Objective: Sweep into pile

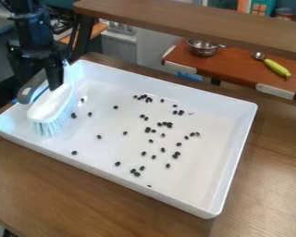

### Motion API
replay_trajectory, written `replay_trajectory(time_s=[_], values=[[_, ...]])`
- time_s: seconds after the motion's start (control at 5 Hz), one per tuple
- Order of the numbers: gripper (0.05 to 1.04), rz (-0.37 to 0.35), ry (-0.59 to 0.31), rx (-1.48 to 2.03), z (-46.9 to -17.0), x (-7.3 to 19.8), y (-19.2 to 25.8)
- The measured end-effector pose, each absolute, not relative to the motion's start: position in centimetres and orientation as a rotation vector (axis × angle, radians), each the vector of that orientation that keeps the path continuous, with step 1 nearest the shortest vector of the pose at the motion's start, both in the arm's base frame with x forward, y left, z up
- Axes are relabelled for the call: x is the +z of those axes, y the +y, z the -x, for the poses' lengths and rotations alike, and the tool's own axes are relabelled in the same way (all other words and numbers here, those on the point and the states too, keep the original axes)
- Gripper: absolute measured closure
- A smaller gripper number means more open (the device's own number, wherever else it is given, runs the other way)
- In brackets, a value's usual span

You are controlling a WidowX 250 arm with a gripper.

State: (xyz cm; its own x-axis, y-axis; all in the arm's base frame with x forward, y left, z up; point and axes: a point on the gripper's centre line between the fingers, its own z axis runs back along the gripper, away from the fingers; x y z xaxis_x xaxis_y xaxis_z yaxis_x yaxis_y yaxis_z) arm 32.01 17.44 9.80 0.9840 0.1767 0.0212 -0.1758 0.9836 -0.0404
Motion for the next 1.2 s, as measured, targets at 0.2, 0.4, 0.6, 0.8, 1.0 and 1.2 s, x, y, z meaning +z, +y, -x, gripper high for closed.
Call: replay_trajectory(time_s=[0.2,0.4,0.6,0.8,1.0,1.2], values=[[0.082,0.006,-0.043,0.195,-32.3,9.8,18.0],[0.082,-0.014,-0.028,0.219,-32.5,8.9,18.5],[0.082,-0.055,-0.038,0.222,-32.9,8.6,18.6],[0.082,-0.086,-0.023,0.216,-32.8,7.5,18.0],[0.115,-0.114,-0.012,0.217,-32.8,6.9,17.5],[0.362,-0.131,-0.002,0.239,-32.7,6.7,17.7]])
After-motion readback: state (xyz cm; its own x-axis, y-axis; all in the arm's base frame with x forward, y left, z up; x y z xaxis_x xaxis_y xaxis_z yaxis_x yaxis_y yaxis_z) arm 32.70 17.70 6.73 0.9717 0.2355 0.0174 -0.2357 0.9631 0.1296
